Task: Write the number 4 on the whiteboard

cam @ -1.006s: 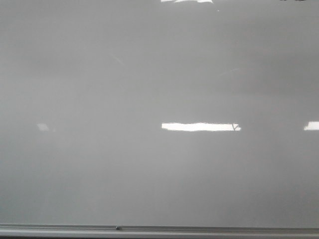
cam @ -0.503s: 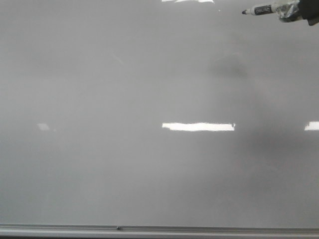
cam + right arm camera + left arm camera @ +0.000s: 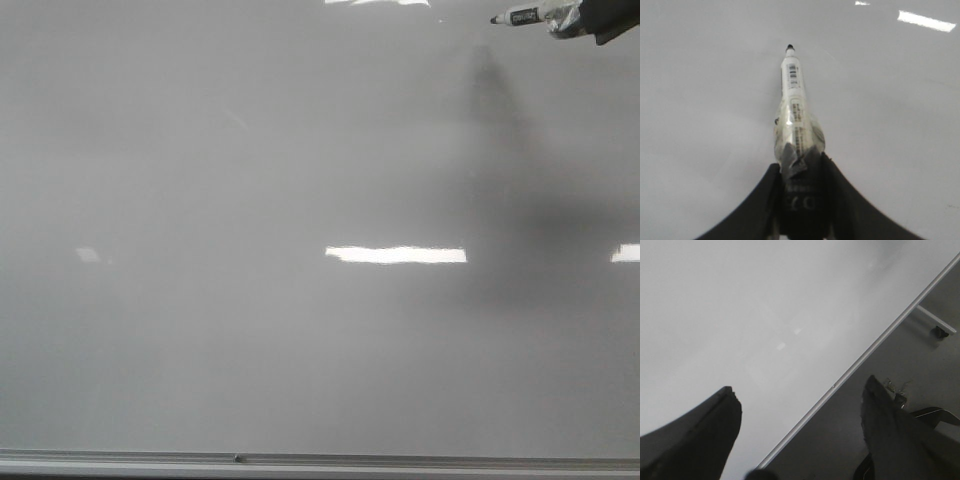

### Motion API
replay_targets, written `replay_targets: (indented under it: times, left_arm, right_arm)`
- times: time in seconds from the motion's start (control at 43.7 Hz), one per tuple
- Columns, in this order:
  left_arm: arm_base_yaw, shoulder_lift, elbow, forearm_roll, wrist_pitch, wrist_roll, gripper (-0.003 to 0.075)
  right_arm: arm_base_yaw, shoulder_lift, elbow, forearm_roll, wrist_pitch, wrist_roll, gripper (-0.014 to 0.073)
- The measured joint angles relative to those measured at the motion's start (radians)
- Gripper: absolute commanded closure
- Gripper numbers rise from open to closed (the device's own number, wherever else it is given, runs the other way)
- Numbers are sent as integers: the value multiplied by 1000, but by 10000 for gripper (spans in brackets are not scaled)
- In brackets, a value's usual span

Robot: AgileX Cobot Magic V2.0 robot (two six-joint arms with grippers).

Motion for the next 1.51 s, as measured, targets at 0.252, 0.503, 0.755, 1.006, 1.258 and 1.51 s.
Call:
replay_targets:
  times: [0.252,0.503,0.755,1.006,1.258,1.51]
  left_arm:
    - [0,0,0,0,0,0,227]
    - [0,0,0,-2,0,0,227]
    - [0,0,0,-2,0,0,227]
    - [0,0,0,-2,0,0,227]
    - [0,0,0,-2,0,0,227]
    - [0,0,0,-2,0,0,227]
  right_arm:
    - [57,70,-5,0,53,-6,664]
    - [82,91,-5,-11,112,-34,664]
    - [-90,91,-7,-28,234,-37,664]
    - [-70,44,-7,-34,231,-37,664]
    - [-4,29,-7,-34,104,-37,664]
    - [-4,162,-9,-34,187,-37,664]
